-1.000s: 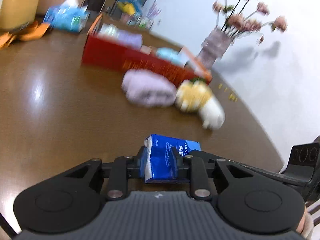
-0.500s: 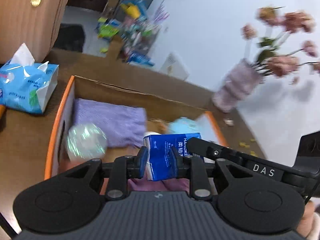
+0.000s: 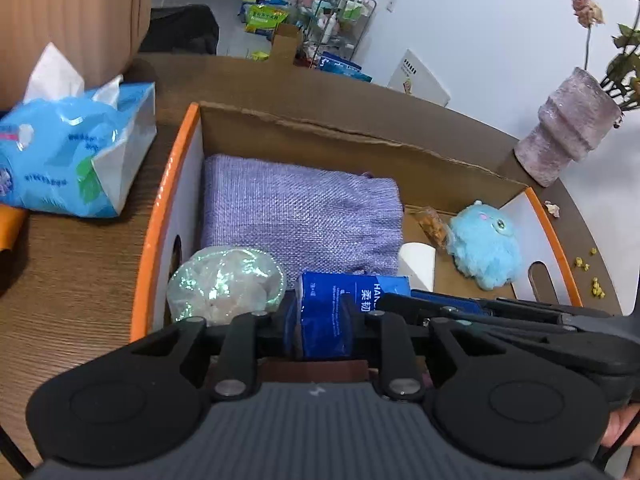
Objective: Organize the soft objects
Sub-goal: 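Open both tools to release the tissue pack in the box and withdraw, then move both tools toward the yellow-and-white plush sheep on the table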
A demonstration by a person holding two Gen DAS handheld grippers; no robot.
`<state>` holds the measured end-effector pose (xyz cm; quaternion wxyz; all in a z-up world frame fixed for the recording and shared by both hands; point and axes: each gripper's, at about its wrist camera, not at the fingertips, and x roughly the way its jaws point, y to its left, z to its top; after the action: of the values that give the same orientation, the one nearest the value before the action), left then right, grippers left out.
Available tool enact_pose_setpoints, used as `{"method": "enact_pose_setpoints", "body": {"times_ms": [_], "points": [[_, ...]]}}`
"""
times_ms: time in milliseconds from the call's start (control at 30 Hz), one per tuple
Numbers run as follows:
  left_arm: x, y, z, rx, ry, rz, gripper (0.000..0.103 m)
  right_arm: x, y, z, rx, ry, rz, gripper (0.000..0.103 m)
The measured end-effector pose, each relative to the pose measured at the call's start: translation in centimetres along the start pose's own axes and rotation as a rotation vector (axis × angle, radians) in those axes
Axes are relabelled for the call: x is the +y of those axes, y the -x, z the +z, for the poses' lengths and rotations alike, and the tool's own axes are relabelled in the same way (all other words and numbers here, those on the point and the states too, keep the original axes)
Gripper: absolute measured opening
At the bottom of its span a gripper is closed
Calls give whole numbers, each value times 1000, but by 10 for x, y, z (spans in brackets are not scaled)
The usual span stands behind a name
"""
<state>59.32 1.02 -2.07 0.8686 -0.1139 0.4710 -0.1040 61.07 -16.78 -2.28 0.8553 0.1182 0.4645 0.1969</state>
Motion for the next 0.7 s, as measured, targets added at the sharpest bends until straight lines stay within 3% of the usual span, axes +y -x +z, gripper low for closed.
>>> {"method": "enact_pose_setpoints", "body": {"times_ms": [100,233,300,367,467,500,533,600,700], "points": [[-7,26,-1,-40,-7,15,26,4,31,2,-49,24,-10,28],[-20,77,-7,-112,-28,23,33,6,94,0,-133,76,-27,38],[-28,106,-14,-162,-57,39,41,7,131,-6,-185,106,-56,44],[-37,139,-27,-244,-110,59,66,5,169,-19,-249,152,-96,52],[-51,186,-57,-403,-228,103,77,1,216,-44,-393,220,-142,76],[-55,197,-67,-451,-257,122,80,-1,229,-54,-450,240,-162,90],[-59,206,-75,-495,-277,144,84,-3,239,-62,-485,257,-183,94],[-68,218,-90,-570,-305,193,86,-5,253,-72,-505,283,-219,94],[-76,228,-103,-596,-304,220,87,-6,267,-83,-518,264,-205,94]]}}
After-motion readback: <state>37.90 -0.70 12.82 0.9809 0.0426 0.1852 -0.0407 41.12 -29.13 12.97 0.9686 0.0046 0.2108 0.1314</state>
